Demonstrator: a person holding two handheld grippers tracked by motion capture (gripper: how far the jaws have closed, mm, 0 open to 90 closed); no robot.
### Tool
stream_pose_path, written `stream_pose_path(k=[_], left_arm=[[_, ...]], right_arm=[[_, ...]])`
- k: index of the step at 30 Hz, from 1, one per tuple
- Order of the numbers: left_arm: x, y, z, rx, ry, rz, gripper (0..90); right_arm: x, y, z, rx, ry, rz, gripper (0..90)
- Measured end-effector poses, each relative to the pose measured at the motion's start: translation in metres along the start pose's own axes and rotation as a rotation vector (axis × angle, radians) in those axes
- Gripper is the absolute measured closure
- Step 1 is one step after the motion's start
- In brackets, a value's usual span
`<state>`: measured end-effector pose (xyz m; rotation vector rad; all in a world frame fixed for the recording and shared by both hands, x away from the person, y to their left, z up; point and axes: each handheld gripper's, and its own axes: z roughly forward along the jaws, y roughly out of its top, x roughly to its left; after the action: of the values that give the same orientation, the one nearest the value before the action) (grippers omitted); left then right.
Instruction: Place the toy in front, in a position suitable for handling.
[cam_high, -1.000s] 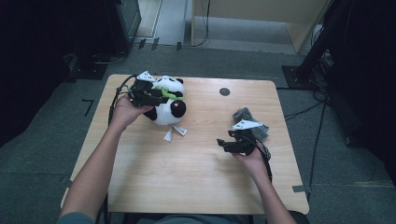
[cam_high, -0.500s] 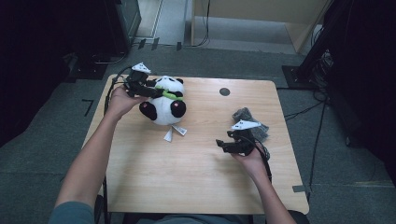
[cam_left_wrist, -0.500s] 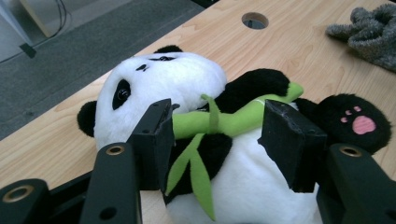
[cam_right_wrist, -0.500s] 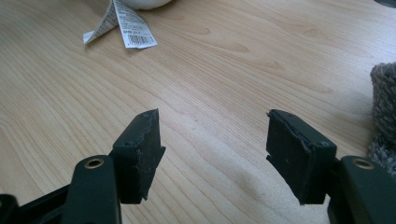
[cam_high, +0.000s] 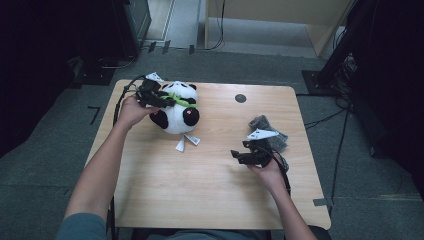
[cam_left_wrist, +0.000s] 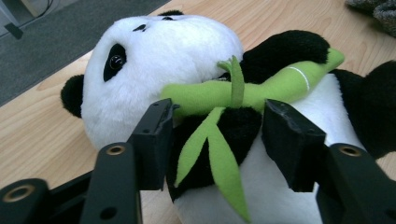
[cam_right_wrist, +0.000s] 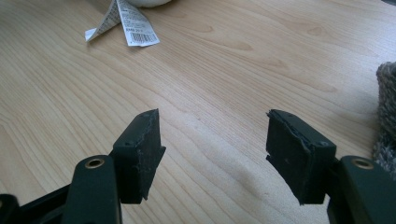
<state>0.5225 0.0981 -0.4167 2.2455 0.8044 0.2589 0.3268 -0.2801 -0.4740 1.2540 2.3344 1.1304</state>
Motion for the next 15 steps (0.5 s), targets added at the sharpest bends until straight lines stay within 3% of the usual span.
stream_pose_path(k=[5, 10, 15], left_arm=[[0.0029, -0.0031, 0.0009, 0.003, -0.024, -0.015, 50.3], [0.0024, -0.0038, 0.0006, 0.022, -0.029, -0.018, 61.7], [-0.0064, 0.0001, -0.0007, 0.033, 0.003, -0.008, 68.4]], right_arm=[[-0.0003, -0.0005, 0.0001, 0.003, 0.000, 0.000, 36.3], [-0.0005, -0.0006, -0.0001, 0.002, 0.000, 0.001, 36.6], [-0.0009, -0.0003, -0.0012, -0.003, -0.004, 0.001, 37.8]])
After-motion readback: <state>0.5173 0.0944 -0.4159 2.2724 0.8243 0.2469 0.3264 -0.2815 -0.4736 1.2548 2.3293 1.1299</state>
